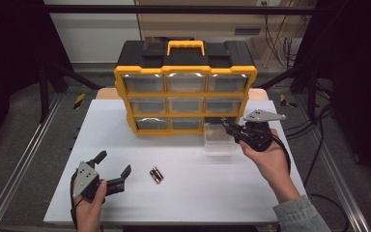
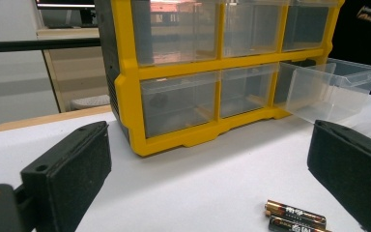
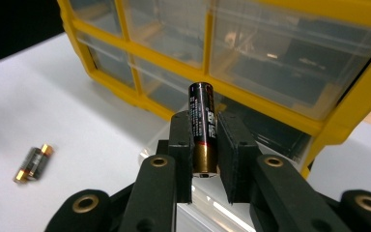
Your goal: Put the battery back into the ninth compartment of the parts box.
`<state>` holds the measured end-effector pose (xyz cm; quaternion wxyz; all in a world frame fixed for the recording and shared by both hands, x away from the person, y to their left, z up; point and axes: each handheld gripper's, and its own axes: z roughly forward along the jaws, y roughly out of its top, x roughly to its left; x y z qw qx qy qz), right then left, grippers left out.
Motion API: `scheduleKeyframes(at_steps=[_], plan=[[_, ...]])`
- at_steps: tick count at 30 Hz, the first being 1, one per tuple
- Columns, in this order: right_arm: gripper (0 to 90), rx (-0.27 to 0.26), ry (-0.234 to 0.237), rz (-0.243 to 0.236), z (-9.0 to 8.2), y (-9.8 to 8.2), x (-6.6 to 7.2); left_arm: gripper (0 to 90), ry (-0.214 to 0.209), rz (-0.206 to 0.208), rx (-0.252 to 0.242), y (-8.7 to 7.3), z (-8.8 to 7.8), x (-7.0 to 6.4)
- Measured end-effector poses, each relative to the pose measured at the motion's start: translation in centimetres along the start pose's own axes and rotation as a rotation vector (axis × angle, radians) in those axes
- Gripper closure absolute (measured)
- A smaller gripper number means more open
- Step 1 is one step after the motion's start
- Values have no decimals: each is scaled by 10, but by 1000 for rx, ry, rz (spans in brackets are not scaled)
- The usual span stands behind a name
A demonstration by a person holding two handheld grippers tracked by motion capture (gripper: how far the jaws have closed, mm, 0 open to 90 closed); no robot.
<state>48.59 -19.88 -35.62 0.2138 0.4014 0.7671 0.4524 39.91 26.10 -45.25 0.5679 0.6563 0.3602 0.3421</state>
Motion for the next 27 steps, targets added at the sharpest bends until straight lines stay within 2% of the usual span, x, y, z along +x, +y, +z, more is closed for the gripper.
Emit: scheduleKeyframes(at_steps=[6, 8, 9, 10, 12, 14, 15, 18, 24, 25, 27], plan=[[765, 58, -14, 1, 19, -2, -7, 16, -3, 1, -1, 0, 0, 0], [592, 44, -18, 15, 28, -3, -10, 16, -3, 1, -1, 0, 0, -1], [592, 44, -18, 15, 28, -3, -10, 16, -3, 1, -1, 0, 0, 0], [489, 15, -29, 26, 27, -2, -6, 16, -3, 0, -2, 0, -1, 0], [463, 1, -26, 24, 27, -2, -5, 16, -2, -1, -1, 0, 0, 0], [366, -19, -30, 14, 26, 0, 2, 16, -2, 1, -2, 0, 0, 0], [277, -19, -21, 9, 27, 2, 12, 16, -3, 1, -2, 0, 0, -1], [167, -11, -7, -7, 30, 3, 28, 15, 0, 1, -3, 0, -1, 0], [112, -19, 36, -27, 37, 3, 63, 15, 2, 1, -10, 1, -2, 0], [112, -19, 36, -27, 37, 3, 63, 15, 2, 2, -11, 1, -2, 0], [106, -19, 50, -36, 39, 2, 72, 15, 1, -1, -14, 1, -2, 0]])
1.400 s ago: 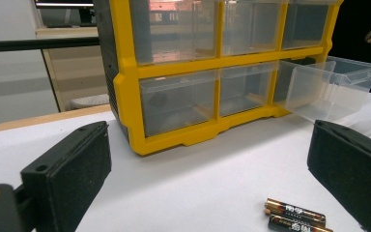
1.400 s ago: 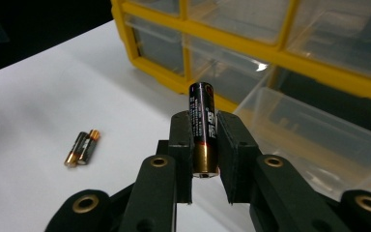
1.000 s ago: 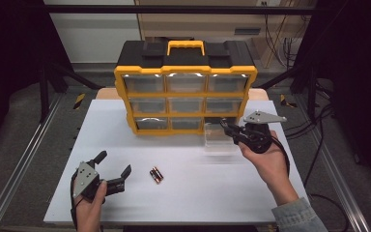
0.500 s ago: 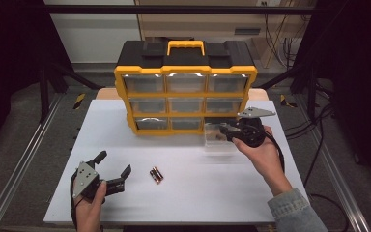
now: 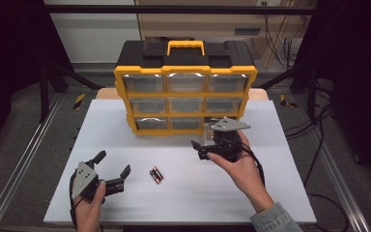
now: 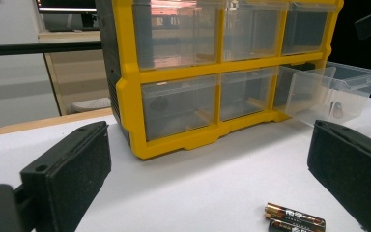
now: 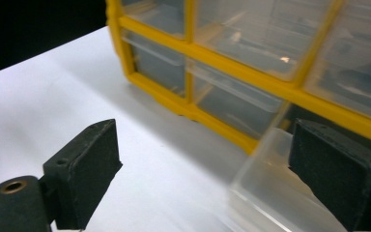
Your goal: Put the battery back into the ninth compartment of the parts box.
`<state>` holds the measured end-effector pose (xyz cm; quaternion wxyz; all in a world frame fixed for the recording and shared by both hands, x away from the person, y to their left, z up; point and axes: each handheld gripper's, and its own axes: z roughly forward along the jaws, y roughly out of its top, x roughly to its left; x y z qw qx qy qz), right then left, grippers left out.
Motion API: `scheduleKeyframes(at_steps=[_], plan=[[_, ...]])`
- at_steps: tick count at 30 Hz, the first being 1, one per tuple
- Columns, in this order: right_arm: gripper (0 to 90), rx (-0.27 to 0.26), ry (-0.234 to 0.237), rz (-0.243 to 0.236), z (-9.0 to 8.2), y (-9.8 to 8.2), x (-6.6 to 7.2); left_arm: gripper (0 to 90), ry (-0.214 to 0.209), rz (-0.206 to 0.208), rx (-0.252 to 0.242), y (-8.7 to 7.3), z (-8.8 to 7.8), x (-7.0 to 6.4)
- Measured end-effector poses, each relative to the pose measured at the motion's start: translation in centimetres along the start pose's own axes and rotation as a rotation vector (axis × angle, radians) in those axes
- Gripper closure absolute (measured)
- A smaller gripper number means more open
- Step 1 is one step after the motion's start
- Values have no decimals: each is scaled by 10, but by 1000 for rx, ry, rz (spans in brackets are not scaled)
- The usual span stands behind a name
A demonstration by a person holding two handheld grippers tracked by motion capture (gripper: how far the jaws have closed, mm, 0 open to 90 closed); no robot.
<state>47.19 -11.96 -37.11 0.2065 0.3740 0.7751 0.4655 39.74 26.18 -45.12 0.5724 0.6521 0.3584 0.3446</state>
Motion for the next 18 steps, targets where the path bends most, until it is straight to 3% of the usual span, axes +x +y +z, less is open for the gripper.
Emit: scheduleKeyframes(at_steps=[3, 18], plan=[[100, 6, 26, -8, 7, -1, 14, 15, 1, 0, -1, 0, 0, 1], [90, 57, 100, -13, 31, -12, 48, 14, 3, 2, -9, 0, -1, 1]])
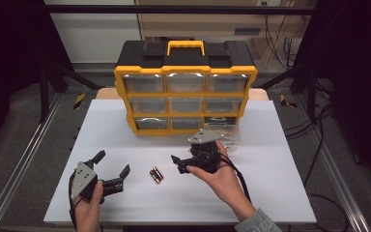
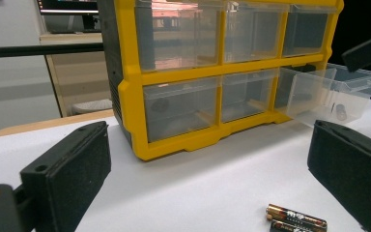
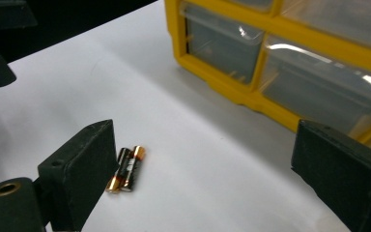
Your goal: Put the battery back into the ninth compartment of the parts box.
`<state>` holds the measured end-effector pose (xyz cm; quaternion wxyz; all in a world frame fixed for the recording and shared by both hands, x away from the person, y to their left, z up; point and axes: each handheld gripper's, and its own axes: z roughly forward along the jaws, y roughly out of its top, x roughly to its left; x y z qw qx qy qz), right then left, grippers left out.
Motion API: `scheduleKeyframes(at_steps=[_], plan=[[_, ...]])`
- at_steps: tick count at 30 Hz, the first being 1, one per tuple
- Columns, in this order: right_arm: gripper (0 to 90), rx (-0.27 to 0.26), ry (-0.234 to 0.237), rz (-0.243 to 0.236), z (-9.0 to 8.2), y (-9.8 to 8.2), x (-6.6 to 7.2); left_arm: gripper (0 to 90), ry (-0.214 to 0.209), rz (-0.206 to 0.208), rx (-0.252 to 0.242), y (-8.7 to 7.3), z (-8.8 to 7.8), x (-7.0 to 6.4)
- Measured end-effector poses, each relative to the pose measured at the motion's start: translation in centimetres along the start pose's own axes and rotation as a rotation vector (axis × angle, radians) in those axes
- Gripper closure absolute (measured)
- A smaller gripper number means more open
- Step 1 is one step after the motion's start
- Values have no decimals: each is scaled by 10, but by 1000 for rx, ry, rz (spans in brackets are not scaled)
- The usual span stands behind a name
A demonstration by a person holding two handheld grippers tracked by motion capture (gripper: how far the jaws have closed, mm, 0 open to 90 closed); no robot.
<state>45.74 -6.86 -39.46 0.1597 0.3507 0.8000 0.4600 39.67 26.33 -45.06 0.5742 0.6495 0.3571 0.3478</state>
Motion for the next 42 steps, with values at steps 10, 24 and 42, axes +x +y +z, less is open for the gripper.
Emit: scheduleKeyframes(at_steps=[10, 24, 42], plan=[[128, 60, 42, -14, 23, -11, 20, 15, 2, 1, -10, 1, -1, 1], [302, 125, 103, -34, 43, -20, 44, 14, 2, -2, -21, 1, -3, 2], [538, 212, 116, -22, 62, -30, 56, 15, 3, -6, -35, 2, -4, 3]])
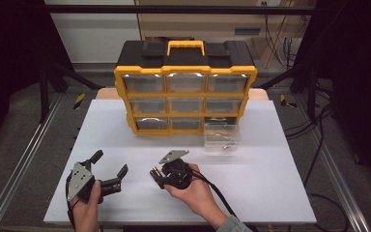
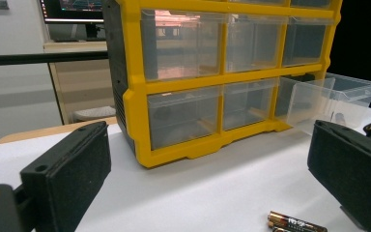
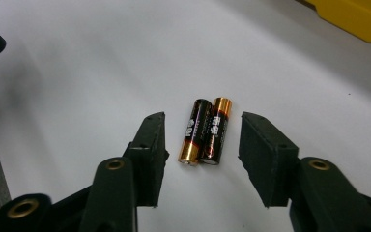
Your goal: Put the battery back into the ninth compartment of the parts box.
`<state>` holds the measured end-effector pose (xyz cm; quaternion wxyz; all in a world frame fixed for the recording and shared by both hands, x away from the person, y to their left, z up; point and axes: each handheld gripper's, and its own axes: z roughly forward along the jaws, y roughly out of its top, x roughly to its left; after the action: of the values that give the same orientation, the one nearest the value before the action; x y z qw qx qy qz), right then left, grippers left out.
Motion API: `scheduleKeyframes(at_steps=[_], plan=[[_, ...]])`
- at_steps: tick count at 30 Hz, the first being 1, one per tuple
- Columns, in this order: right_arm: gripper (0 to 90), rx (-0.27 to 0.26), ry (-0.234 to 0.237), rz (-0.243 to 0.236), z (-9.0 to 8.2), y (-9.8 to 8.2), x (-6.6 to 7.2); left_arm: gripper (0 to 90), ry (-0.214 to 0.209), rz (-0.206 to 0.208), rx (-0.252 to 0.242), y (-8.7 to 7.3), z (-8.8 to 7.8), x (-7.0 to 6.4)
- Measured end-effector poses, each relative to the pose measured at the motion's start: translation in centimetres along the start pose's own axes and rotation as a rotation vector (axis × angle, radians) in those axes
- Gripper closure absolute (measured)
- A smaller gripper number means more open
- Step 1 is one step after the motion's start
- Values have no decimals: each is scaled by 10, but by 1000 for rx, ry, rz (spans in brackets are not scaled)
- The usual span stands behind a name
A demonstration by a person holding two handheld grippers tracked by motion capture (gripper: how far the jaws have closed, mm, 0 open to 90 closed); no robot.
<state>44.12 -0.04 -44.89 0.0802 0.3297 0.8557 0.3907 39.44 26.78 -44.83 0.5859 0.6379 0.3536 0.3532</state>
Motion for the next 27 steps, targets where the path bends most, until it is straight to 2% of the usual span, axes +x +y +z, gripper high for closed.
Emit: scheduleKeyframes(at_steps=[4, 12, 16, 18, 20, 27], plan=[[578, 7, 4, -5, 3, -1, 0, 15, 0, 1, -1, 0, 0, 0], [646, 20, 1, 34, 7, 1, -2, 14, 5, -4, -5, 0, 0, 1], [667, 29, -6, 22, 11, 0, -5, 15, 3, -3, -3, 0, 0, 1], [679, 44, -14, 54, 13, 0, -5, 15, 0, -3, -3, 0, 0, 1], [696, 40, -12, 39, 17, -1, -8, 15, -2, -1, -1, 0, 0, 0], [737, 68, -17, 46, 31, -2, -10, 15, -4, -2, -3, 0, 0, 0]])
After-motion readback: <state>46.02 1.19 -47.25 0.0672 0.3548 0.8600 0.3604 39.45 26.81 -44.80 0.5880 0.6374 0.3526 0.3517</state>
